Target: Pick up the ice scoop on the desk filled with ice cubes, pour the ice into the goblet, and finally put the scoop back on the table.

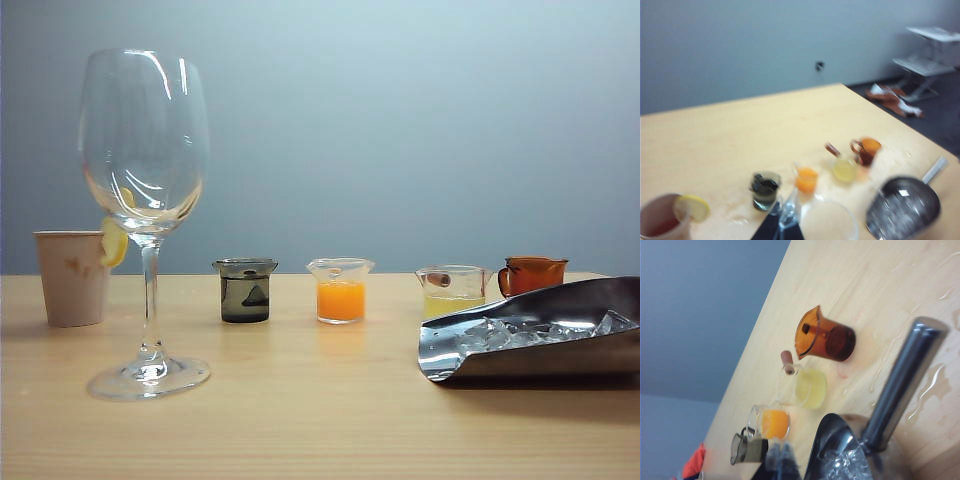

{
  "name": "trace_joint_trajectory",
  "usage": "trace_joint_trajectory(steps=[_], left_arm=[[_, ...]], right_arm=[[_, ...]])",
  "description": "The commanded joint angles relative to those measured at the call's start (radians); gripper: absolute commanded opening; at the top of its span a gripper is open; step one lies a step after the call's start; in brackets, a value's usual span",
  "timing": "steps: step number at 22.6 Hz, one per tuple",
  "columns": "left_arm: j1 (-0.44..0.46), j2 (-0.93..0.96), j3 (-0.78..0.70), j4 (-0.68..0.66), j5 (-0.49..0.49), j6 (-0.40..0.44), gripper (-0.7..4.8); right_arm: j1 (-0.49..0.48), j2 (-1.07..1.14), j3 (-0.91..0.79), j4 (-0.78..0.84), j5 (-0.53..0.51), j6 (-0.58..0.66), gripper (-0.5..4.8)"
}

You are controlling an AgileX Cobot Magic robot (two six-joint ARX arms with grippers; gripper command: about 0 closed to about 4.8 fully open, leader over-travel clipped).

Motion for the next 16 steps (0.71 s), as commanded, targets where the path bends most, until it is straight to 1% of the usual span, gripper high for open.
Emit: trace_joint_trajectory(steps=[1,2,5,7,8,9,10,11,12,13,14,15,16], left_arm=[[-0.069,0.031,0.003,-0.055,-0.024,0.016,-0.06],[-0.103,0.040,0.003,-0.055,-0.043,0.018,-0.06],[-0.262,0.079,0.003,-0.051,-0.202,0.019,-0.06],[-0.328,0.105,0.003,-0.043,-0.229,0.019,-0.06],[-0.393,0.135,0.003,-0.031,-0.263,0.019,-0.06],[-0.420,0.150,0.003,-0.023,-0.284,0.019,-0.06],[-0.480,0.182,0.003,-0.005,-0.332,0.019,-0.06],[-0.509,0.203,0.003,0.008,-0.343,0.019,-0.06],[-0.521,0.219,0.003,0.018,-0.343,0.019,-0.06],[-0.531,0.232,0.003,0.024,-0.343,0.019,-0.06],[-0.534,0.247,0.003,0.027,-0.341,0.019,-0.06],[-0.534,0.253,0.003,0.028,-0.343,0.019,-0.06],[-0.533,0.256,0.003,0.029,-0.343,0.019,-0.06]], right_arm=[[-0.002,-0.019,-0.031,0.028,0.023,0.018,-0.06],[-0.002,-0.018,-0.040,0.029,0.025,0.019,-0.06],[-0.002,-0.011,-0.068,0.028,0.059,0.017,-0.06],[-0.002,-0.008,-0.084,0.030,0.069,0.018,-0.07],[-0.002,-0.004,-0.092,0.029,0.074,0.017,-0.07],[-0.002,-0.005,-0.097,0.029,0.080,0.015,-0.06],[-0.002,-0.005,-0.102,0.035,0.093,0.000,-0.04],[-0.002,-0.004,-0.107,0.037,0.108,-0.001,0.39],[-0.002,-0.004,-0.109,0.037,0.111,-0.007,0.99],[-0.002,-0.004,-0.109,0.039,0.111,-0.024,1.95],[-0.002,-0.003,-0.109,0.051,0.111,-0.048,3.35],[-0.002,-0.003,-0.109,0.058,0.111,-0.057,3.71],[-0.002,0.006,-0.109,0.068,0.112,-0.073,3.75]])
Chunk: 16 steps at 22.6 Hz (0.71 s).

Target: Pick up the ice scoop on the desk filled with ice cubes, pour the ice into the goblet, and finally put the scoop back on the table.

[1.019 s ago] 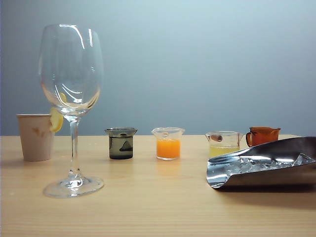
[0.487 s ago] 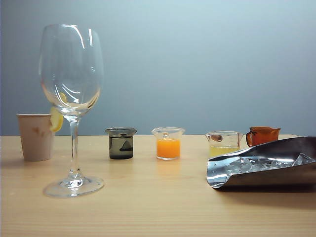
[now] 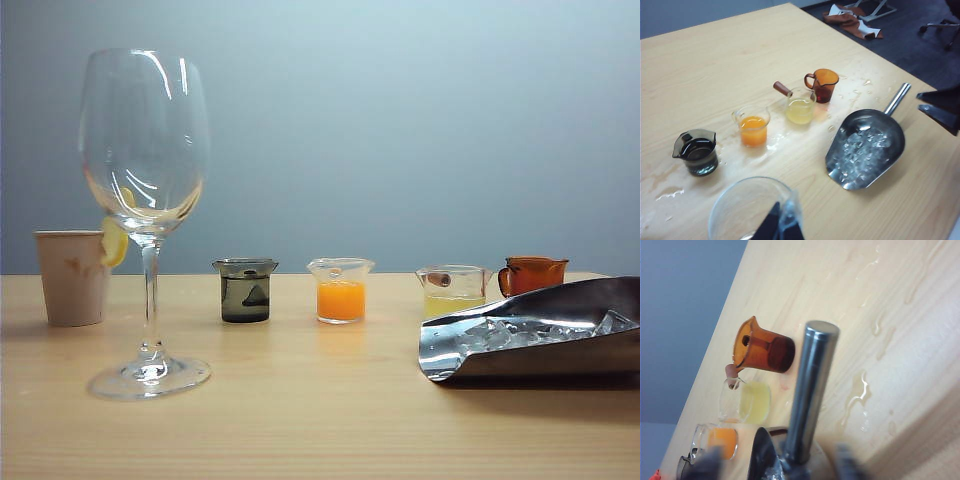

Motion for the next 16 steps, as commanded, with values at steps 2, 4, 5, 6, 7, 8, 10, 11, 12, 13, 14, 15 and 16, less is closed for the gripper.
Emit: trace_joint_trajectory(steps=[2,4,5,6,7,8,10,11,12,13,14,15,16], left_arm=[[0.002,0.004,0.003,0.021,-0.002,0.008,-0.06],[0.002,0.004,0.003,0.024,-0.002,0.008,-0.06],[0.002,0.004,0.003,0.024,-0.002,0.008,-0.06],[0.002,0.004,0.003,0.027,-0.002,0.008,-0.06],[0.002,0.004,0.003,0.028,-0.003,0.008,-0.06],[0.002,0.004,0.003,0.028,-0.003,0.008,-0.06],[0.002,0.004,0.003,0.027,-0.002,0.008,-0.06],[0.002,0.004,0.003,0.027,-0.002,0.008,-0.06],[0.002,0.004,0.003,0.027,-0.003,0.008,-0.06],[0.002,0.004,0.003,0.027,-0.003,0.008,-0.06],[0.002,0.004,0.003,0.026,-0.003,0.008,-0.06],[0.002,0.004,0.003,0.023,-0.003,0.008,-0.06],[0.002,0.004,0.003,0.016,-0.003,0.008,-0.06]], right_arm=[[0.000,0.051,0.004,0.067,0.024,-0.046,3.75],[0.000,0.154,0.005,0.196,0.031,-0.029,3.76],[0.000,0.227,0.005,0.272,0.043,-0.028,3.75],[0.000,0.275,0.005,0.306,0.047,-0.019,3.75],[-0.001,0.315,0.005,0.331,0.047,-0.014,3.76],[-0.002,0.399,0.005,0.388,0.034,-0.013,3.77],[-0.002,0.495,0.005,0.488,0.020,-0.013,3.77],[-0.002,0.529,0.005,0.536,0.021,-0.013,3.77],[-0.005,0.587,0.005,0.629,0.032,-0.014,3.77],[-0.011,0.611,0.007,0.665,0.030,-0.013,3.77],[-0.026,0.658,0.009,0.724,0.026,-0.011,3.77],[-0.045,0.708,0.011,0.762,0.019,0.002,3.77],[-0.057,0.744,0.011,0.780,0.019,0.023,3.77]])
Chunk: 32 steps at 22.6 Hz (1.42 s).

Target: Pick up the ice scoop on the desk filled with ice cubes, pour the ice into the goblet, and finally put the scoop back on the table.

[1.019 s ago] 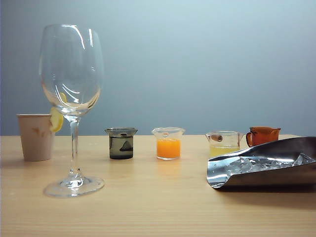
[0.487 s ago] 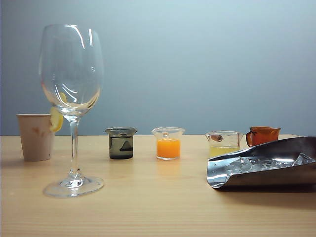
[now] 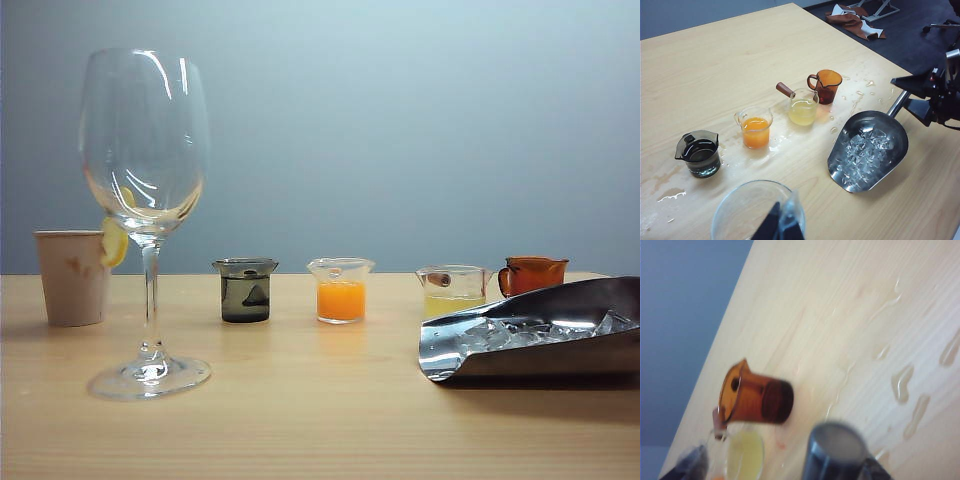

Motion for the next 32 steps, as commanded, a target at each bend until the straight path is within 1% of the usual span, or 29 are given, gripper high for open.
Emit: trace_joint_trajectory(steps=[1,3,5,6,7,9,11,12,13,15,17,21,32], left_arm=[[0.001,-0.003,0.003,-0.004,0.001,0.008,-0.06],[0.001,-0.003,0.003,-0.004,0.000,0.008,-0.06],[0.001,-0.003,0.003,-0.004,0.000,0.016,-0.06],[0.001,-0.003,0.003,-0.003,0.000,0.023,-0.06],[0.001,-0.003,0.003,-0.004,0.000,0.039,-0.06],[0.001,-0.003,0.003,-0.003,-0.014,0.042,-0.06],[0.001,-0.003,0.003,-0.003,-0.022,0.042,-0.06],[0.001,-0.003,0.003,-0.003,-0.023,0.042,-0.06],[0.001,-0.003,0.003,-0.003,-0.022,0.042,-0.06],[0.001,-0.003,0.003,-0.003,-0.022,0.042,-0.06],[0.001,-0.003,0.003,-0.003,-0.022,0.042,-0.06],[0.001,-0.003,0.003,-0.003,-0.022,0.041,-0.06],[0.001,-0.003,0.003,-0.005,-0.018,0.041,-0.06]], right_arm=[[-0.028,0.092,0.007,0.095,-0.006,0.042,3.77],[-0.028,0.119,0.007,0.142,-0.006,0.045,3.76],[-0.028,0.129,0.008,0.159,-0.006,0.046,3.53],[-0.028,0.130,0.008,0.159,-0.005,0.046,3.31],[-0.028,0.130,0.008,0.158,-0.003,0.046,2.43],[-0.027,0.130,0.008,0.160,-0.002,0.048,1.19],[-0.028,0.132,0.008,0.158,0.006,0.048,1.06],[-0.028,0.132,0.008,0.153,0.024,0.048,0.89],[-0.028,0.132,0.008,0.146,0.033,0.048,0.43],[-0.028,0.132,0.008,0.130,0.054,0.048,0.07],[-0.028,0.132,0.008,0.111,0.073,0.048,0.06],[-0.028,0.132,0.008,0.101,0.063,0.055,-0.04],[-0.028,0.132,0.008,0.129,0.018,0.193,-0.04]])
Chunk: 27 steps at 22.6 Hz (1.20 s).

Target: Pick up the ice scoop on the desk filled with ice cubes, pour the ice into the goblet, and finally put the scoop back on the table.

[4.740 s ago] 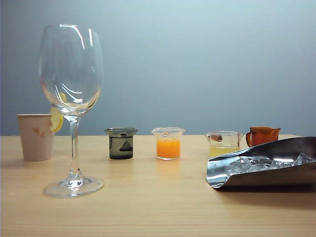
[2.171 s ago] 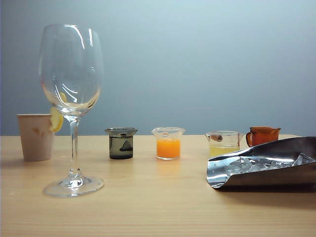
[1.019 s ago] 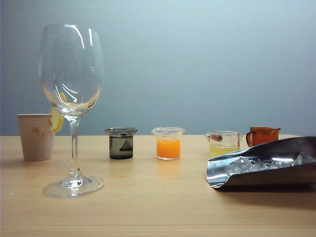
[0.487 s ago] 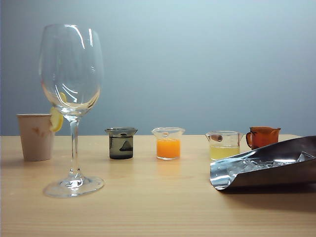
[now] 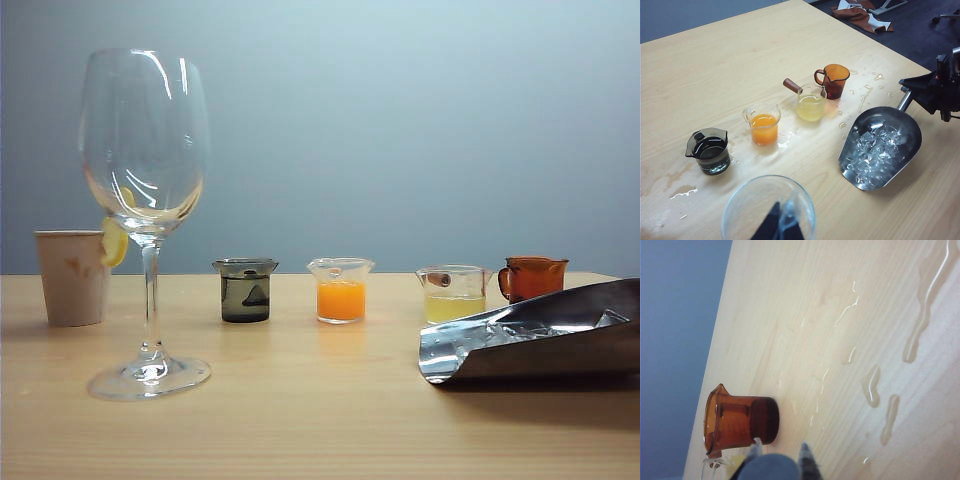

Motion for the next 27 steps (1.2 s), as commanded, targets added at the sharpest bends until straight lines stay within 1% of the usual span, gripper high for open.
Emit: trace_joint_trajectory(steps=[1,2,5,7,9,10,12,16,18,20,24,27], left_arm=[[0.001,-0.003,0.003,0.010,0.005,0.000,-0.06],[0.001,-0.003,0.003,0.010,0.005,0.000,-0.06],[0.001,-0.005,0.006,0.009,0.003,0.000,-0.06],[0.001,-0.016,0.005,0.004,-0.010,0.000,-0.06],[0.001,-0.033,0.005,-0.004,-0.048,0.000,-0.06],[0.001,-0.054,0.006,-0.018,-0.092,0.000,-0.06],[0.001,-0.086,0.006,-0.057,-0.137,0.001,-0.06],[0.001,-0.120,0.005,-0.127,-0.138,0.000,-0.06],[0.001,-0.136,0.006,-0.190,-0.161,-0.019,-0.06],[0.001,-0.141,0.006,-0.208,-0.176,-0.046,-0.06],[0.001,-0.142,0.006,-0.212,-0.177,-0.047,-0.06],[0.001,-0.142,0.010,-0.212,-0.174,-0.090,-0.06]], right_arm=[[-0.001,-0.003,0.003,0.051,-0.014,0.051,-0.04],[-0.001,-0.003,0.003,0.061,-0.015,0.063,-0.04],[0.000,-0.004,0.003,0.084,-0.029,0.158,-0.04],[0.000,-0.004,0.005,0.085,-0.034,0.191,-0.04],[0.001,-0.004,0.018,0.078,-0.053,0.190,-0.05],[0.003,-0.004,0.040,0.069,-0.060,0.190,-0.05],[0.007,-0.004,0.093,0.030,-0.071,0.190,-0.05],[0.008,-0.004,0.206,-0.098,-0.098,0.174,-0.05],[0.009,-0.004,0.317,-0.189,-0.129,0.158,-0.05],[0.012,-0.004,0.405,-0.258,-0.156,0.145,-0.05],[0.042,-0.003,0.520,-0.370,-0.161,0.118,-0.05],[0.081,0.038,0.638,-0.412,-0.186,0.108,-0.05]])
